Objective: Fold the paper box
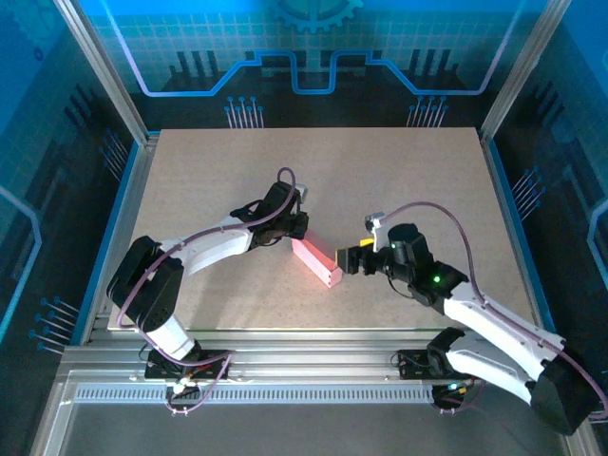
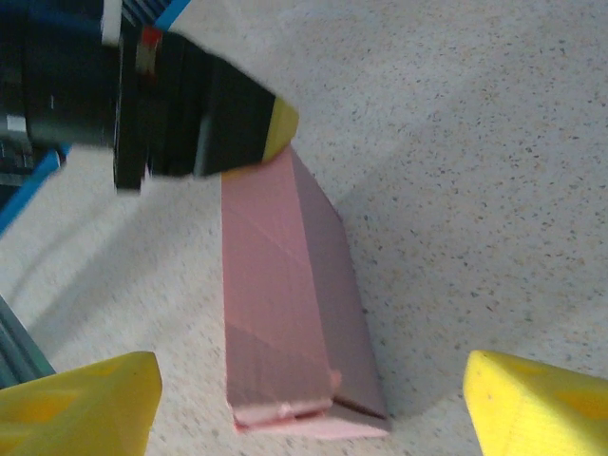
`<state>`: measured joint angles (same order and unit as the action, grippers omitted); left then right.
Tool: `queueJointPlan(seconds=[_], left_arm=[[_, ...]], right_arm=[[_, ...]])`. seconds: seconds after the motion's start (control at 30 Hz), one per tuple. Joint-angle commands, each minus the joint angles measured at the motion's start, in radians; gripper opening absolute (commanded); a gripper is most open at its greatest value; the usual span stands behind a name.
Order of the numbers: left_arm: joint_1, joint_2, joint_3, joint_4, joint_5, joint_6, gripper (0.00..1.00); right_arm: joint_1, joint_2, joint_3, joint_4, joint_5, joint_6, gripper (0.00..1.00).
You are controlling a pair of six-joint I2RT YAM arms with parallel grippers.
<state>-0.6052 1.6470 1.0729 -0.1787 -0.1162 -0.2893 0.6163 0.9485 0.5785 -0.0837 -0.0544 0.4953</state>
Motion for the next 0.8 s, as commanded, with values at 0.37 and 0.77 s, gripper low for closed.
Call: queueJointPlan(seconds=[0.37,0.77], left_arm=[[-0.004,0.051,-0.013,-0.114,-0.012,0.001,0.16],[-0.007,0.045,-0.066,-0.081,-0.017,-0.029,0.16]], right_arm=[[0.040,0.218,0.081,-0.095,0.062,0.073,0.75],[0.122,0.326,0.028,-0.111,0.263,0.002,0.78]])
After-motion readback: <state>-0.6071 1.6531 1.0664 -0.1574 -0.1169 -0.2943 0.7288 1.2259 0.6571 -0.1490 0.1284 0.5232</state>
